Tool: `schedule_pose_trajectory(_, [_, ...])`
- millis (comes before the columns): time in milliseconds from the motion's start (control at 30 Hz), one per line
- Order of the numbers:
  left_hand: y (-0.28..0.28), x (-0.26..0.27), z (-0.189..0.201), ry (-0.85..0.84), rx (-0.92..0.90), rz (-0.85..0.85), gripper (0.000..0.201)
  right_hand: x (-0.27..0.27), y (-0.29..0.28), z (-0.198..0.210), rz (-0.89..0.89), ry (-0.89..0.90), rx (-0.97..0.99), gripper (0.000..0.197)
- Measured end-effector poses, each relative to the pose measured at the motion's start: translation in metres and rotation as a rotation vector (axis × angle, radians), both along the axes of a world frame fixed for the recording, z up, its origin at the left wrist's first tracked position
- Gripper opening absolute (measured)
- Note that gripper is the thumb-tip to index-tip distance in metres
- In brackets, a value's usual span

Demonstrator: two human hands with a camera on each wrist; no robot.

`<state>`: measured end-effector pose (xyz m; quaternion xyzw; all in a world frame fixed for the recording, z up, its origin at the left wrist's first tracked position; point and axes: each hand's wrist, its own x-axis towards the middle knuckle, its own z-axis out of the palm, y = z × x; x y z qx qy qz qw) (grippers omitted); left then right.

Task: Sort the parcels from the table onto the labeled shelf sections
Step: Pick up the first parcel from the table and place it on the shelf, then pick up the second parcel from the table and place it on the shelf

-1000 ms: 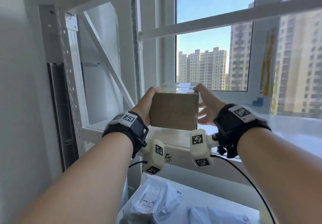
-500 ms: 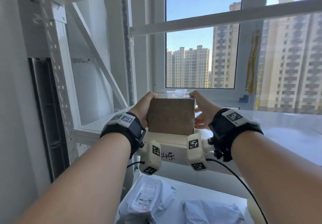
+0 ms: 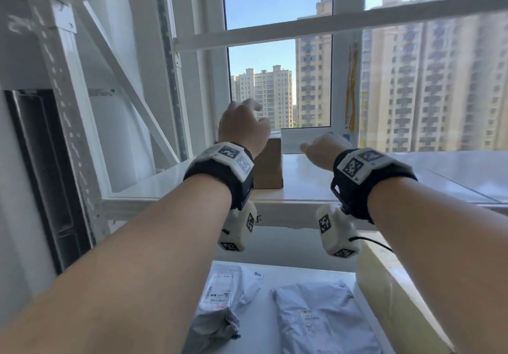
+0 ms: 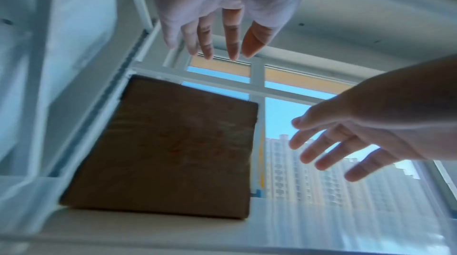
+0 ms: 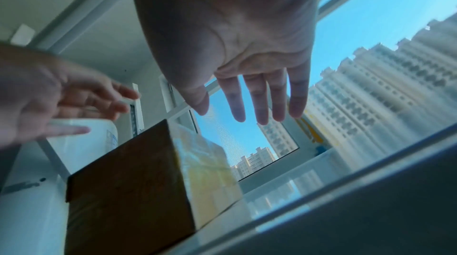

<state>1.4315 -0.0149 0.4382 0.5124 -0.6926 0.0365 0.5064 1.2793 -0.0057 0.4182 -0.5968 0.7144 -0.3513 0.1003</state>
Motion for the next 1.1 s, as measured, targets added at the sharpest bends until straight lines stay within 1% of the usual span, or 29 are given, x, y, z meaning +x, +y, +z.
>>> schedule_pose_trajectory(33, [0.007, -0.011, 0.001, -0.033, -0.003, -0.047, 0.039, -0.008, 0.007, -0.001, -0.033, -0.004, -0.032, 0.038])
schedule_pose_trajectory(67, [0.013, -0.022, 0.000, -0.066, 0.013, -0.088, 0.038, -0.016, 0.016, -0.003, -0.073, 0.081, -0.035, 0.037])
schedule_pose_trajectory(167, [0.027, -0.055, -0.015, -0.179, 0.124, -0.179, 0.043, -0.043, 0.048, -0.015, -0.151, 0.205, -0.089, 0.030])
schedule_pose_trajectory(233, [0.036, -0.079, -0.029, -0.234, 0.196, -0.231, 0.047, -0.063, 0.071, -0.024, -0.202, 0.261, -0.086, 0.028])
schedule_pose_trajectory(300, [0.047, -0.101, -0.041, -0.255, 0.262, -0.275, 0.047, -0.081, 0.095, -0.033, -0.252, 0.293, -0.047, 0.028])
schedule_pose_trajectory(400, [0.069, -0.136, -0.061, -0.319, 0.323, -0.351, 0.048, -0.110, 0.133, -0.045, -0.319, 0.281, 0.007, 0.027])
schedule_pose_trajectory(500, [0.096, -0.172, -0.081, -0.406, 0.303, -0.436, 0.047, -0.137, 0.174, -0.056, -0.395, 0.284, 0.039, 0.028])
schedule_pose_trajectory(600, [0.125, -0.208, -0.097, -0.448, 0.295, -0.517, 0.042, -0.166, 0.210, -0.069, -0.470, 0.301, 0.079, 0.034])
schedule_pose_trajectory(700, [0.155, -0.249, -0.113, -0.486, 0.318, -0.606, 0.042, -0.200, 0.243, -0.086, -0.524, 0.324, 0.124, 0.036])
schedule_pose_trajectory(833, [0.198, -0.306, -0.129, -0.574, 0.356, -0.695, 0.046, -0.251, 0.287, -0.111, -0.582, 0.314, 0.197, 0.027])
schedule_pose_trajectory(933, [0.236, -0.351, -0.141, -0.628, 0.360, -0.728, 0.045, -0.295, 0.322, -0.129, -0.627, 0.290, 0.227, 0.030])
schedule_pose_trajectory(1100, [0.298, -0.430, -0.167, -0.691, 0.399, -0.805, 0.042, -0.367, 0.389, -0.155, -0.688, 0.221, 0.217, 0.037])
